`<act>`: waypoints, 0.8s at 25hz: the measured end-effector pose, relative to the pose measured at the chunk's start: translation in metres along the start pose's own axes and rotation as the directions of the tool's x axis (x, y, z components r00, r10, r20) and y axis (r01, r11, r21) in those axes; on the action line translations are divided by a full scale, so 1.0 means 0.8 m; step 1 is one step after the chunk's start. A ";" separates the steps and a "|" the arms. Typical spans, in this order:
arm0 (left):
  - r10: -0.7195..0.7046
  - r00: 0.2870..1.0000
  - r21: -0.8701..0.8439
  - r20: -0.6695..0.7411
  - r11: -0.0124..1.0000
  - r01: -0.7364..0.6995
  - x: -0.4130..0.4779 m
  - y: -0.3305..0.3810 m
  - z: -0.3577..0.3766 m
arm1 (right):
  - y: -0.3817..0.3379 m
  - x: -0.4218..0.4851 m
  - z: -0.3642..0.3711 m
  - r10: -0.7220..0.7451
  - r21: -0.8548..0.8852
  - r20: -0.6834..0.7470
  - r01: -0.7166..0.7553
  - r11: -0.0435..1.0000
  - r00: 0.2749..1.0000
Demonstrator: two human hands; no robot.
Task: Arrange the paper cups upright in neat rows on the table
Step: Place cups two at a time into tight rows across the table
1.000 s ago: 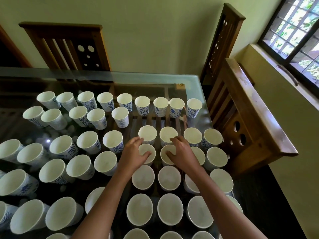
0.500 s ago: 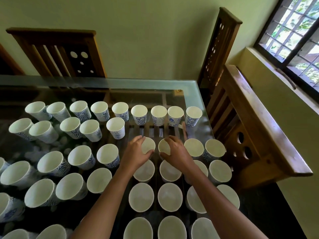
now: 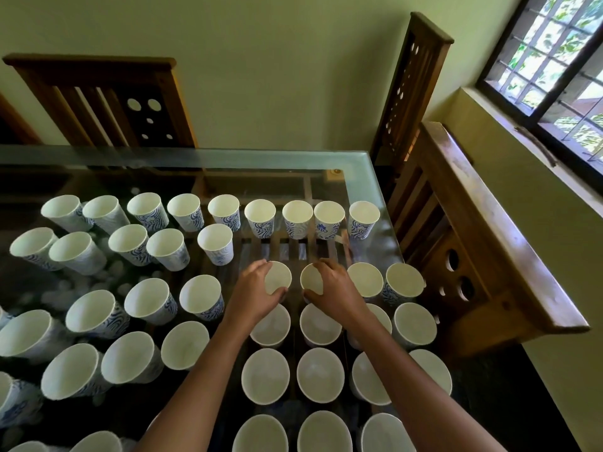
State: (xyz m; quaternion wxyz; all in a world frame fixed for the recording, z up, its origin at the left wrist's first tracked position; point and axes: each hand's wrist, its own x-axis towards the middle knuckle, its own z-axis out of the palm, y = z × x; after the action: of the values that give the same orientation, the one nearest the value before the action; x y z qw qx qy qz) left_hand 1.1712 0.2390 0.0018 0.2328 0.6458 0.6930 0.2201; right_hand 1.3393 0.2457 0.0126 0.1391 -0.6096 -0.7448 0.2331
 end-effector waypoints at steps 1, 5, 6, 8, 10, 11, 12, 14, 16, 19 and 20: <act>0.001 1.000 0.000 0.000 1.000 -0.001 0.000 0.000 0.000 | 0.000 -0.001 -0.001 -0.001 0.001 -0.002 0.001 1.000 1.000; 0.004 1.000 -0.004 0.000 1.000 -0.004 0.000 -0.001 0.000 | -0.001 -0.004 -0.002 -0.006 0.011 -0.023 0.006 1.000 1.000; 0.005 1.000 -0.006 0.001 1.000 -0.004 0.000 -0.001 0.000 | -0.002 -0.005 -0.001 -0.012 0.014 -0.031 0.013 1.000 0.999; 0.006 1.000 -0.010 -0.001 1.000 -0.006 0.000 -0.001 -0.001 | -0.002 -0.007 -0.002 -0.030 0.018 -0.044 0.031 0.999 0.999; 0.005 1.000 -0.015 -0.013 1.000 -0.005 -0.002 -0.001 -0.003 | -0.003 -0.006 -0.002 -0.041 0.017 -0.050 0.042 0.999 0.998; 0.003 1.000 -0.017 -0.021 1.000 -0.003 -0.003 -0.001 -0.005 | -0.005 -0.006 -0.003 -0.044 0.015 -0.050 0.045 0.999 0.998; 0.002 1.000 -0.019 -0.028 1.000 -0.002 -0.005 -0.001 -0.008 | -0.006 -0.004 -0.002 -0.046 0.015 -0.051 0.047 0.999 0.998; 0.001 0.999 -0.020 -0.033 1.000 -0.002 -0.008 -0.005 -0.016 | -0.011 -0.001 -0.001 -0.051 0.021 -0.052 0.053 0.998 0.997; -0.017 0.999 -0.013 -0.034 1.000 0.017 -0.011 -0.013 -0.026 | -0.020 0.004 0.001 -0.070 0.044 -0.045 0.072 0.996 0.997; -0.033 0.999 -0.003 -0.032 0.999 0.033 -0.008 -0.027 -0.038 | -0.033 0.015 0.004 -0.068 0.078 -0.009 0.069 0.995 0.998; -0.037 0.999 -0.004 -0.030 0.999 0.036 -0.005 -0.029 -0.041 | -0.035 0.021 0.005 -0.056 0.083 0.001 0.056 0.995 0.998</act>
State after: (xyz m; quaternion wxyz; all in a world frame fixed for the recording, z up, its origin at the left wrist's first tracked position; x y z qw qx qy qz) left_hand 1.1334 0.2337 0.0140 0.2275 0.6294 0.7077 0.2265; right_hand 1.3101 0.2571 0.0224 0.1695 -0.5819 -0.7515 0.2606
